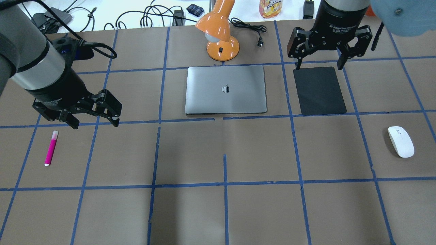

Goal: Place pen and mouse around notebook

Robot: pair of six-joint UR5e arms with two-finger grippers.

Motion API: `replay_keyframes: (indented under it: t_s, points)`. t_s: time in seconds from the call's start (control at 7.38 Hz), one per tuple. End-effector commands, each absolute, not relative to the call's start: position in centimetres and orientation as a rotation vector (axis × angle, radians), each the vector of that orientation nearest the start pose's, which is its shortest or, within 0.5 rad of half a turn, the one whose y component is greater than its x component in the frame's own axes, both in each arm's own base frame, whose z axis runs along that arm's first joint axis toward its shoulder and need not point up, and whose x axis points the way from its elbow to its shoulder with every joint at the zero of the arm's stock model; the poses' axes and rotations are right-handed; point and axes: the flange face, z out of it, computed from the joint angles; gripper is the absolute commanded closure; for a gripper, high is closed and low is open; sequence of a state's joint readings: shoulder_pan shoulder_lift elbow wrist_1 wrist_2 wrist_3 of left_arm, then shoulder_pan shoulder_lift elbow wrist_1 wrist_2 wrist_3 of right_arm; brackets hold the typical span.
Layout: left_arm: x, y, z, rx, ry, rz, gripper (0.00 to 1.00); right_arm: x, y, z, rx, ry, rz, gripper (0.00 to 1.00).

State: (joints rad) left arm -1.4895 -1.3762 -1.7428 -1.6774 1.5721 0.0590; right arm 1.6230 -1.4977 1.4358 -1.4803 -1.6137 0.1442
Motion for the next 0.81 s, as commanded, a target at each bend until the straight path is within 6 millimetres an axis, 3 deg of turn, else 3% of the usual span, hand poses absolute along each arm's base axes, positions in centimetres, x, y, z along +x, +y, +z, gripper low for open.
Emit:
replay_keyframes:
  t_s: [0.0,0.41,0.54,0.68]
  points:
    - [-10.2,-41.5,47.7,-0.083,3.159,0.134,0.00,15.5,-51.4,50.7,0.146,3.183,0.030,0.00]
    - [-10.1,-41.6,47.4,-0.076,3.158,0.117,0.00,13.5,-52.5,50.6,0.141,3.171,0.017,0.00]
    - [-10.1,-41.3,47.7,-0.076,3.154,0.105,0.00,9.5,-53.4,50.3,0.052,3.172,0.027,0.00]
    - [-10.1,-41.0,47.9,-0.068,3.146,0.099,0.00,3.2,-54.4,50.2,-0.031,3.172,0.029,0.00]
